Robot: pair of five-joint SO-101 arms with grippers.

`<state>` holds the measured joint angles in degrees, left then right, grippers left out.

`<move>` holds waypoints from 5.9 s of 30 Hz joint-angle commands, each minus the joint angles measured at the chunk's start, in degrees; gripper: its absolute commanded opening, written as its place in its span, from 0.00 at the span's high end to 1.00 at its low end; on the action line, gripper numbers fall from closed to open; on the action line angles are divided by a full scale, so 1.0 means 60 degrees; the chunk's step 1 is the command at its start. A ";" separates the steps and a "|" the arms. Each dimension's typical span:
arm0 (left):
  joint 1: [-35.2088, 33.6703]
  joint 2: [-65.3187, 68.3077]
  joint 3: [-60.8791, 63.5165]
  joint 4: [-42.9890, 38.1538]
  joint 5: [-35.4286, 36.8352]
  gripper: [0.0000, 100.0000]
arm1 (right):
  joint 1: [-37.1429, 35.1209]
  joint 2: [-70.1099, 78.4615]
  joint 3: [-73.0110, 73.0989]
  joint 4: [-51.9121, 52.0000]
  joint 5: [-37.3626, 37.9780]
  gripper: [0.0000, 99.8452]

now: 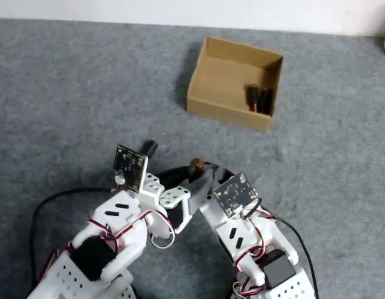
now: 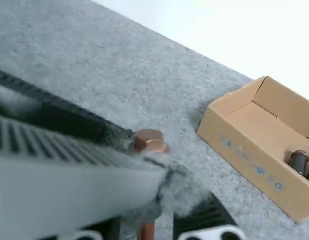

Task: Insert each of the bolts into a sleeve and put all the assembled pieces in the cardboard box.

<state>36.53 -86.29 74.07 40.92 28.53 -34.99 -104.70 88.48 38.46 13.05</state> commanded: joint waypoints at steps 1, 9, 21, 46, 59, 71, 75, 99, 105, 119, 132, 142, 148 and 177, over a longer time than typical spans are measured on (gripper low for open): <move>0.0256 -0.0095 -0.0828 0.0234 -0.0352 0.85 | 0.0110 -0.0110 -0.0095 -0.0183 -0.0044 1.00; -0.0828 -0.0110 -0.1194 0.0322 -0.0469 0.86 | 0.0125 -0.0110 0.0066 -0.0212 -0.0029 1.00; -0.4154 0.0007 -0.1018 0.0308 -0.3516 1.00 | 0.0168 -0.0110 0.0242 -0.0403 -0.0029 1.00; -0.5634 0.4901 0.0330 -0.4571 -0.4952 0.99 | 0.1443 0.0989 0.0300 -0.1370 -0.0044 1.00; -0.6747 0.9648 -0.2425 -0.4557 -0.3736 0.99 | 0.2586 1.1714 -0.6645 -0.3187 -0.0015 1.00; -0.6733 0.9707 -0.2440 -0.4747 -0.3766 0.99 | 0.4198 1.9231 -1.4571 -0.1502 -0.0044 1.00; -0.6733 0.9722 -0.2410 -0.4894 -0.3766 0.99 | 0.4330 2.0359 -1.6403 -0.0564 -0.0073 1.00; -0.6718 0.9736 -0.2396 -0.4923 -0.3795 0.99 | 0.4505 2.3451 -1.7839 0.0168 -0.0059 0.89; -0.6718 0.9736 -0.2396 -0.4923 -0.3795 0.99 | 0.4505 2.3451 -1.7810 0.0168 -0.0073 0.69; -0.6718 0.9736 -0.2396 -0.4938 -0.3795 0.99 | 0.4242 2.2821 -1.8777 0.2821 -0.0088 0.68; -0.6718 0.9736 -0.2396 -0.4938 -0.3795 0.99 | 0.3802 1.9934 -1.8996 0.5077 -0.0952 0.68; -0.6718 0.9736 -0.2396 -0.4938 -0.3795 0.99 | 0.2469 1.7341 -1.8982 0.6967 -0.0967 0.68; -0.6718 0.9736 -0.2381 -0.4938 -0.3795 0.99 | 0.2234 1.5744 -1.8982 0.7773 -0.0967 0.68; -0.6703 0.9736 -0.2366 -0.4894 -0.3795 0.99 | 0.2147 0.4637 -0.9077 0.7729 -0.0850 0.68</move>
<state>-3.30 -27.82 62.46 12.35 5.58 -21.80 -68.66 20.00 92.44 7.96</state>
